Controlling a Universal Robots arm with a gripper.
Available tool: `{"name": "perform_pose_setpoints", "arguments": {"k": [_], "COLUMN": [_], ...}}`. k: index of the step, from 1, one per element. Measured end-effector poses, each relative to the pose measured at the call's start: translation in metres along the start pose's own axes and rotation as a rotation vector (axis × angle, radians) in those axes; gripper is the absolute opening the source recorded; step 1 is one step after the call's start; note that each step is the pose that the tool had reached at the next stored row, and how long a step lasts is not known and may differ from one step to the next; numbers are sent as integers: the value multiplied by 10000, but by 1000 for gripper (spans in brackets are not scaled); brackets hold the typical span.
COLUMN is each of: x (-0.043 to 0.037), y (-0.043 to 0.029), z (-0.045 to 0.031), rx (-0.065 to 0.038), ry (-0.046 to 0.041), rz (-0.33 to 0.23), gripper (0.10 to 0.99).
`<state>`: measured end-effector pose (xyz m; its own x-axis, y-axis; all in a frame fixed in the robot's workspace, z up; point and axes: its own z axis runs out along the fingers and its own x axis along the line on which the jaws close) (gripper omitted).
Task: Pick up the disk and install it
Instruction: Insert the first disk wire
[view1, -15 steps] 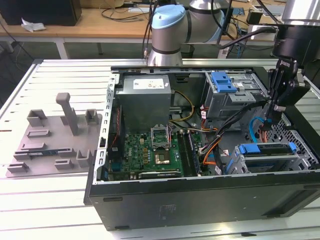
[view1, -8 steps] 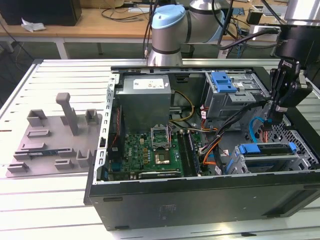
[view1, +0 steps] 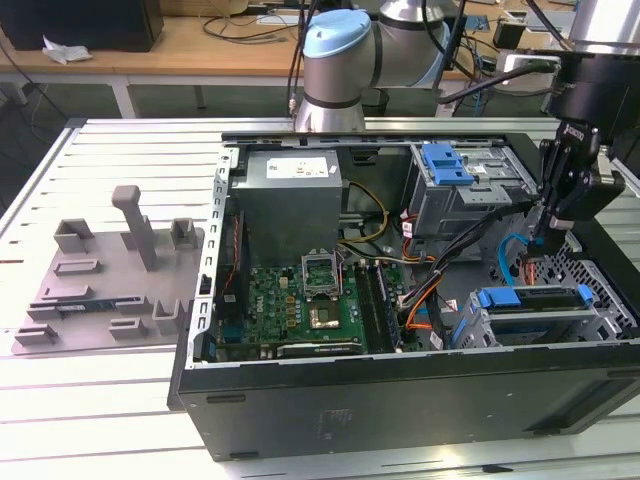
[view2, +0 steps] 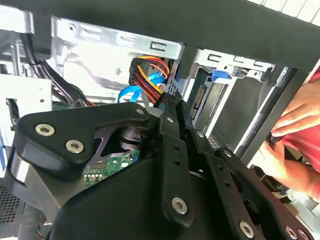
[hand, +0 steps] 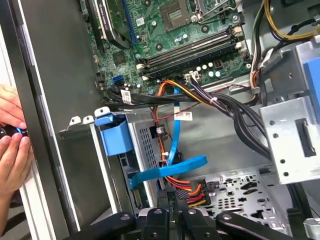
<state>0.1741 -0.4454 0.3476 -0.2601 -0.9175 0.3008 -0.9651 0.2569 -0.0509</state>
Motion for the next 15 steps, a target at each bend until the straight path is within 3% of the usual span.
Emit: {"name": "perform_pose_setpoints", "arguments": {"k": [5,6,7,10,15], "x": [163,206,274,433,511], "y": [20,11,-8,-52,-74], "z": [51,64,87,139,165], "rx": [-6,-12,-40,-126,-173], "ry": [-281,-392,-573,-996,-1333], "rz": [14,18,14,0,-57], "gripper": [169,169,169,169,169]}}
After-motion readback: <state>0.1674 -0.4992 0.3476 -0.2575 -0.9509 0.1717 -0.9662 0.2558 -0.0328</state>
